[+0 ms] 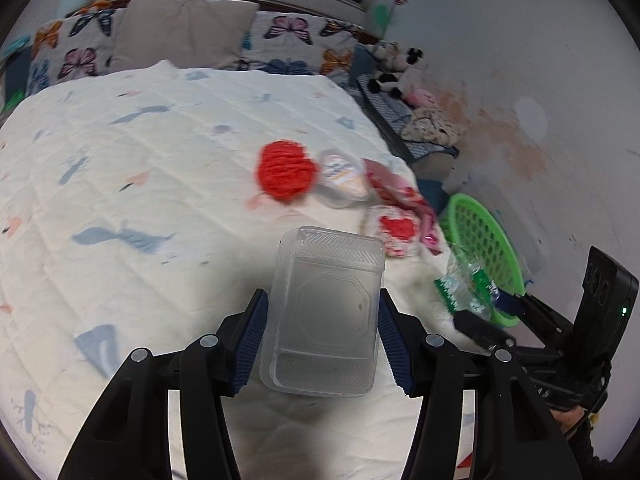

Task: Collect trash
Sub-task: 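Carry the box and candy wrapper over the green basket and release both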

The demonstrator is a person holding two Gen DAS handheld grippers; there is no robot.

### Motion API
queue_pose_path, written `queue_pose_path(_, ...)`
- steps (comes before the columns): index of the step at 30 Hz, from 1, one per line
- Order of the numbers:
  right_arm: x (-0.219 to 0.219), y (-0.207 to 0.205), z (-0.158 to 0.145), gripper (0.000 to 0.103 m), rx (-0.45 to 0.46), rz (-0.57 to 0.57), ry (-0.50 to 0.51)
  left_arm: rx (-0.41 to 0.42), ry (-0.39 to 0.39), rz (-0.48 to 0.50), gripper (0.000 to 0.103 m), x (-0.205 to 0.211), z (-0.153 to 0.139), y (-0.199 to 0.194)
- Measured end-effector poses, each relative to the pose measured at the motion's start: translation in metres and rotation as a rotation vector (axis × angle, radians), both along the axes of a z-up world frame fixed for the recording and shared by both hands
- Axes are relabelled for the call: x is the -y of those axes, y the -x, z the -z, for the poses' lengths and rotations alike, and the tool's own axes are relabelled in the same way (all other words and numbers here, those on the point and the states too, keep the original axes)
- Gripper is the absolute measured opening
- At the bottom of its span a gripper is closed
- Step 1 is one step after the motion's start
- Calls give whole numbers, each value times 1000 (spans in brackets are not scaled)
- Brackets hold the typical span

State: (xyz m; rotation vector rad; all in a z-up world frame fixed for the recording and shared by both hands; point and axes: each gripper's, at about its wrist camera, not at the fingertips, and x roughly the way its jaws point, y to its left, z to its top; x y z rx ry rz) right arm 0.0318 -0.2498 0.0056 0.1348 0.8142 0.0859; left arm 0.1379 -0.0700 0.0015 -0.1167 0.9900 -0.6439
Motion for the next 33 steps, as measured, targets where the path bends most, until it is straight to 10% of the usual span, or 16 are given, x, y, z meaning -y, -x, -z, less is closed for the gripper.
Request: queue_pose_path(33, 209, 53, 37, 83, -52, 368, -56, -8, -4, 286, 53, 230, -18, 5)
